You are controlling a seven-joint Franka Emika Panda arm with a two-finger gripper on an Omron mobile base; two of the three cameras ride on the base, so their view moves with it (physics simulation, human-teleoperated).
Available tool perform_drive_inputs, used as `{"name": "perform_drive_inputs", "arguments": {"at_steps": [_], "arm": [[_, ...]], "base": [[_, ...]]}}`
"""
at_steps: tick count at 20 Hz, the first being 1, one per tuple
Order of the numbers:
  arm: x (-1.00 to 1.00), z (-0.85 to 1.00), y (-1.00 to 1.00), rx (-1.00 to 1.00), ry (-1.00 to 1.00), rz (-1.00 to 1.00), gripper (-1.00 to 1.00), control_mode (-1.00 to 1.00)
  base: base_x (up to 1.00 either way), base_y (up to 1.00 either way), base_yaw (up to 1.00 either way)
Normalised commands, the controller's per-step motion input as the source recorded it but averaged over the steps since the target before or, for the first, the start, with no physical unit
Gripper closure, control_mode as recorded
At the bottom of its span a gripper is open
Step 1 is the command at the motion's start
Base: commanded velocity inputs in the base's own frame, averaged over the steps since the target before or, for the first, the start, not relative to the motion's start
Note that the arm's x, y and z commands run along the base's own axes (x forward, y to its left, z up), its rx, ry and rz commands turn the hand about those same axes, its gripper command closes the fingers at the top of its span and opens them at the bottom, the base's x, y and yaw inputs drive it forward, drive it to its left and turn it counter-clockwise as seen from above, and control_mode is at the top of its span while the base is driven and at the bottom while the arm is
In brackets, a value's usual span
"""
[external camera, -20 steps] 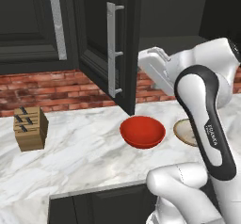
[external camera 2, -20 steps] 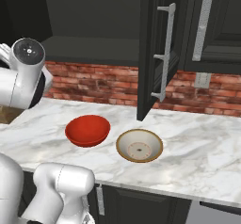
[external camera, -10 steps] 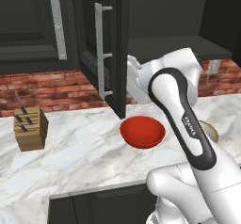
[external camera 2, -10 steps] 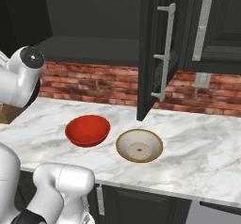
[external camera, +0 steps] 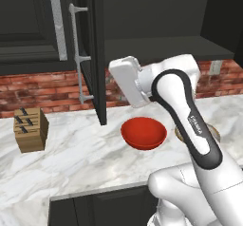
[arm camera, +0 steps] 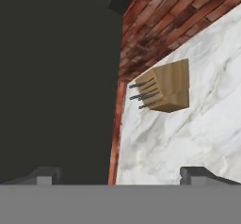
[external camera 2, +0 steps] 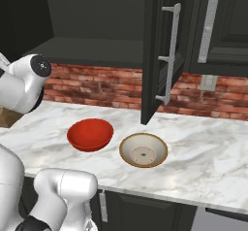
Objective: Open the cabinet. Pick the bowls from the counter and place them in the cabinet. Then close the cabinet.
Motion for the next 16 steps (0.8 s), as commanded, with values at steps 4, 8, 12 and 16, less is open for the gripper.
{"name": "perform_drive_inputs", "arguments": {"at_steps": [4, 8, 12, 16], "arm": [[-0.52, 0.34, -0.67, -0.03, 0.12, -0.04, -1.0, -1.0], [-0.24, -0.51, -0.33, -0.36, 0.3, -0.19, -1.0, -1.0], [0.0, -0.86, -0.5, -0.42, 0.22, -0.08, -1.0, -1.0], [0.0, -0.64, -0.94, -0.3, 0.09, 0.0, -1.0, -1.0]], "base": [[0.0, 0.0, 0.0], [0.0, 0.0, 0.0], [0.0, 0.0, 0.0], [0.0, 0.0, 0.0]]}}
